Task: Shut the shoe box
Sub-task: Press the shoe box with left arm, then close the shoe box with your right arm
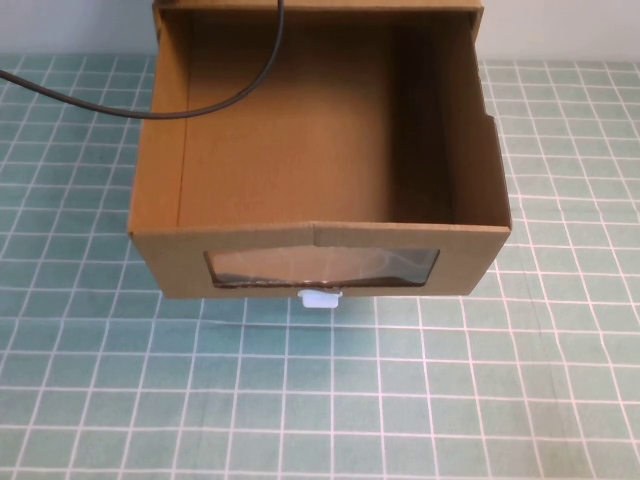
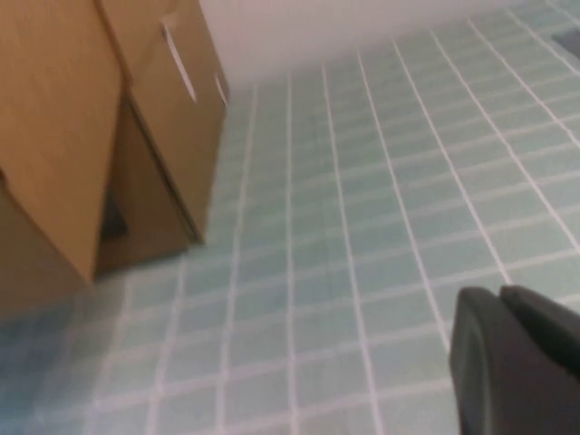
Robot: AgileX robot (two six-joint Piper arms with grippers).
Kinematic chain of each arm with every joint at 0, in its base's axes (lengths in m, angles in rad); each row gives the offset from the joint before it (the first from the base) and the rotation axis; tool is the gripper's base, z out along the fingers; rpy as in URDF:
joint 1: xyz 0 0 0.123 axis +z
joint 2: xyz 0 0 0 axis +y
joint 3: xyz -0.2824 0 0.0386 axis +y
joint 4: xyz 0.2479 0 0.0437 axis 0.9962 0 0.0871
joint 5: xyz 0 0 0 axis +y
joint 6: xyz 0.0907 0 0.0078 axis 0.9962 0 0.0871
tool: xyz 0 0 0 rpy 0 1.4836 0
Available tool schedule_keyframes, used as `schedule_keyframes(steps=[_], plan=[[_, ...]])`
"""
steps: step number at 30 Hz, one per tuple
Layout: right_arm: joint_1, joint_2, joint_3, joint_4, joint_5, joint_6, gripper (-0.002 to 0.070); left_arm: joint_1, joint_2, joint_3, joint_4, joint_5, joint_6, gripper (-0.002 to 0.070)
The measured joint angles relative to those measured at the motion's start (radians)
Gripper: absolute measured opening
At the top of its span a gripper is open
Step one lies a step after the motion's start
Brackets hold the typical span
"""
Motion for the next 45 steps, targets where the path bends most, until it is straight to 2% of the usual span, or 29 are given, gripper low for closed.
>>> schedule_keyframes(steps=[3, 6, 9, 14, 21, 25, 30, 34, 37, 42, 45], plan=[[0.0, 0.0, 0.0, 0.155, -0.118, 0.0, -0.0013, 0.0, 0.0, 0.0, 0.0, 0.0, 0.0, -0.0005], [0.0, 0.0, 0.0, 0.224, -0.22, 0.002, -0.0013, 0.0, 0.0, 0.0, 0.0, 0.0, 0.0, -0.0005], [0.0, 0.0, -0.002, 0.32, -0.217, 0.002, -0.0013, 0.0, 0.0, 0.0, 0.0, 0.003, -0.002, -0.0005], [0.0, 0.081, -0.171, 0.395, 0.1, 0.004, -0.0012, 0.0, 0.0, 0.0, 0.0, 0.014, -0.002, -0.0005], [0.0, 0.481, -0.559, 0.27, 0.613, -0.099, -0.0012, 0.0, 0.0, -0.001, 0.0, 0.031, -0.006, -0.0005], [0.0, 0.658, -0.702, 0.258, 0.719, -0.202, -0.0012, 0.0, 0.0, -0.002, 0.01, 0.034, -0.021, -0.0005], [0.019, 0.846, -0.828, 0.319, 0.738, -0.317, -0.0011, -0.001, 0.0, -0.007, 0.025, 0.034, -0.03, -0.0005], [0.14, 0.94, -0.9, 0.35, 0.701, -0.34, -0.0011, -0.001, 0.0, -0.009, 0.03, 0.038, -0.032, -0.0005], [0.294, 1.002, -0.947, 0.332, 0.642, -0.289, -0.0011, -0.001, 0.0, -0.009, 0.03, 0.038, -0.032, -0.0005], [0.583, 1.122, -1.02, 0.19, 0.519, -0.142, -0.0011, -0.001, 0.0, -0.009, 0.03, 0.038, -0.033, -0.0005], [0.68, 1.201, -1.074, 0.129, 0.462, -0.095, -0.0011, -0.001, 0.0, -0.009, 0.03, 0.038, -0.033, -0.0005]])
